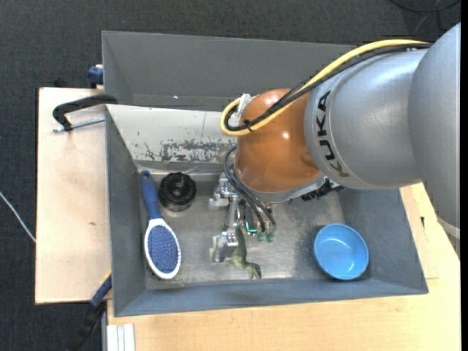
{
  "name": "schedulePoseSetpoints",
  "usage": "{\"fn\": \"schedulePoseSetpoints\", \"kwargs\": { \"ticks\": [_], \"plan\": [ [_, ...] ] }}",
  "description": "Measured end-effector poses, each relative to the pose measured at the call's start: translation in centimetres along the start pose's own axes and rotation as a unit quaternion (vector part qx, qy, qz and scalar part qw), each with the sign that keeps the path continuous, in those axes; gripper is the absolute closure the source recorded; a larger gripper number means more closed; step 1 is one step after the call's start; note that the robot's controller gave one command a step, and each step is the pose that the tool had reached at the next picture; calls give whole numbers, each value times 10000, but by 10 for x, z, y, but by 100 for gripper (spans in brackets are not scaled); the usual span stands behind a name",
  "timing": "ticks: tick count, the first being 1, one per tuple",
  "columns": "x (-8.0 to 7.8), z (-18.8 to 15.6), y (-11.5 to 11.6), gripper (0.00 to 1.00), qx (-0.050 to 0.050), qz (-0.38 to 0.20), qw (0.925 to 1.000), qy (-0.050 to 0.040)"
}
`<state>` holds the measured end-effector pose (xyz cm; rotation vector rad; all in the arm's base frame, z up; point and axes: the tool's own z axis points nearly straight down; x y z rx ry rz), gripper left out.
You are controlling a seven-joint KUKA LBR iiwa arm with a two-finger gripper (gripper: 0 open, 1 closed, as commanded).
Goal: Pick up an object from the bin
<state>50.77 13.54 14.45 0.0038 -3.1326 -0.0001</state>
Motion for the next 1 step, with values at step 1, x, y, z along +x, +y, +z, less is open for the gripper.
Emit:
{"fn": "schedulePoseSetpoints", "kwargs": {
  "ticks": [1],
  "plan": [
    [-64,69,-71,0,2,-2761,9611,-90]
  ]
}}
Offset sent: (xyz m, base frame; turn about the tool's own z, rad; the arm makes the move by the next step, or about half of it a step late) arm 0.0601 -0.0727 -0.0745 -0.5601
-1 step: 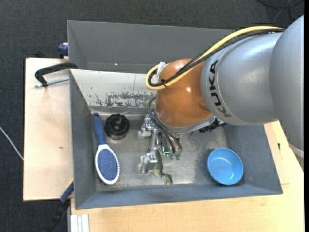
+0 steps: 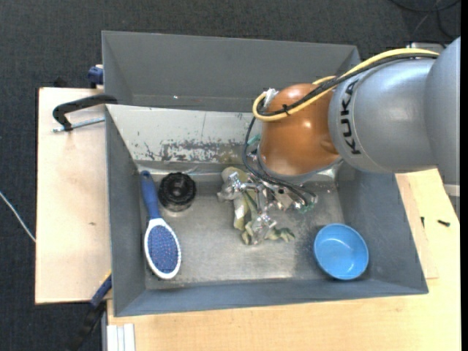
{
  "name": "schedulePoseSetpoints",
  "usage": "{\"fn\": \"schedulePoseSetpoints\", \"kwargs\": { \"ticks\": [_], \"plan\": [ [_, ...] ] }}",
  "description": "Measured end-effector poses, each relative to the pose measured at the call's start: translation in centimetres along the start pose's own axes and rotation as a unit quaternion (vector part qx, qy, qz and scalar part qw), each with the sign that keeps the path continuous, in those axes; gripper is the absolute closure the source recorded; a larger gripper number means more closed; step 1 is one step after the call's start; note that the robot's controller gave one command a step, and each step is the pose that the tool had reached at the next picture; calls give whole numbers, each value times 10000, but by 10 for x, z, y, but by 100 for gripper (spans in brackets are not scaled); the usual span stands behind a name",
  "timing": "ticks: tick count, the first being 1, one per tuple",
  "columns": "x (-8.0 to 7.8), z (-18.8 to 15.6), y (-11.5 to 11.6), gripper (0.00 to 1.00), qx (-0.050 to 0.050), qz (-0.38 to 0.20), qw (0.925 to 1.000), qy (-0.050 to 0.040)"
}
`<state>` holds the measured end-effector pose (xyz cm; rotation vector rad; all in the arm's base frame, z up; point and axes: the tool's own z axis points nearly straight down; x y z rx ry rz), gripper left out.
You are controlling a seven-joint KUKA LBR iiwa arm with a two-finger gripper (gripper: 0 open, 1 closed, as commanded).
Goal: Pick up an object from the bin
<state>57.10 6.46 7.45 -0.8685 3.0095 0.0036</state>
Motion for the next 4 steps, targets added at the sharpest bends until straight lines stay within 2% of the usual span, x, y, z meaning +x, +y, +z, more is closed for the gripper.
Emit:
{"fn": "schedulePoseSetpoints", "kwargs": {
  "ticks": [1,2,3,4],
  "plan": [
    [-11,-28,-39,0,14,-1442,9895,6],
    [9,-28,-70,0,5,-1739,9848,21],
    [23,1,-75,0,-31,-336,9994,24],
    [22,-1,-73,0,-19,-343,9994,37]
  ]
}}
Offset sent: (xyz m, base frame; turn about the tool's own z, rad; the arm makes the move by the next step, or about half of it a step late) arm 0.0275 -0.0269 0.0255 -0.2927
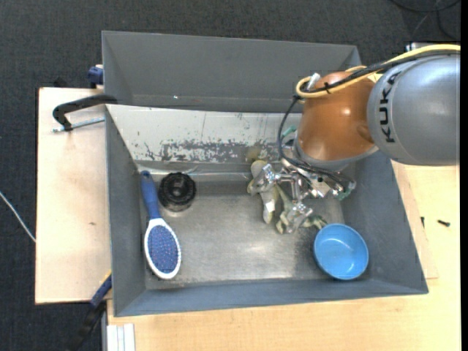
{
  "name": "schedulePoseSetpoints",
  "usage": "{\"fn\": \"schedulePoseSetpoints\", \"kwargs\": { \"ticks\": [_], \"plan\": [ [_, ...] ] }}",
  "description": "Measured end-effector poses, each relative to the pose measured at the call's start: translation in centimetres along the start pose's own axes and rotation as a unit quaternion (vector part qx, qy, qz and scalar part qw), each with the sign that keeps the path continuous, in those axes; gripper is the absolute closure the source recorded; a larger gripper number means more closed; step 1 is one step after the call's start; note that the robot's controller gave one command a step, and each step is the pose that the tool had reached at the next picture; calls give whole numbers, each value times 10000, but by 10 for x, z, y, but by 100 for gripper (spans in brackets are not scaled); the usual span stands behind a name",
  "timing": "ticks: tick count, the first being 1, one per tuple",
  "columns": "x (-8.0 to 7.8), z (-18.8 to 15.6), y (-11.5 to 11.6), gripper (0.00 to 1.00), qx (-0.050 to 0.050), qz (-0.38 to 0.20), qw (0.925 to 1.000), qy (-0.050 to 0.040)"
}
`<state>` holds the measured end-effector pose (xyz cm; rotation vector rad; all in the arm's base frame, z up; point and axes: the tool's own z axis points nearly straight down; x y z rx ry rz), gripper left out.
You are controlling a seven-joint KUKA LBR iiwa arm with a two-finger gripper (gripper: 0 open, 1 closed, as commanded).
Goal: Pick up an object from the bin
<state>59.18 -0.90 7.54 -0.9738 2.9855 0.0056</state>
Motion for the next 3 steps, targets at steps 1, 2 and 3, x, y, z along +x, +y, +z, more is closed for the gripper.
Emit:
{"fn": "schedulePoseSetpoints", "kwargs": {
  "ticks": [1,2,3],
  "plan": [
    [0,-3,-3,100,19,15,10000,1],
    [-3,-37,-3,100,35,19,10000,-32],
    [-6,-82,-3,100,41,24,10000,-39]
  ]
}}
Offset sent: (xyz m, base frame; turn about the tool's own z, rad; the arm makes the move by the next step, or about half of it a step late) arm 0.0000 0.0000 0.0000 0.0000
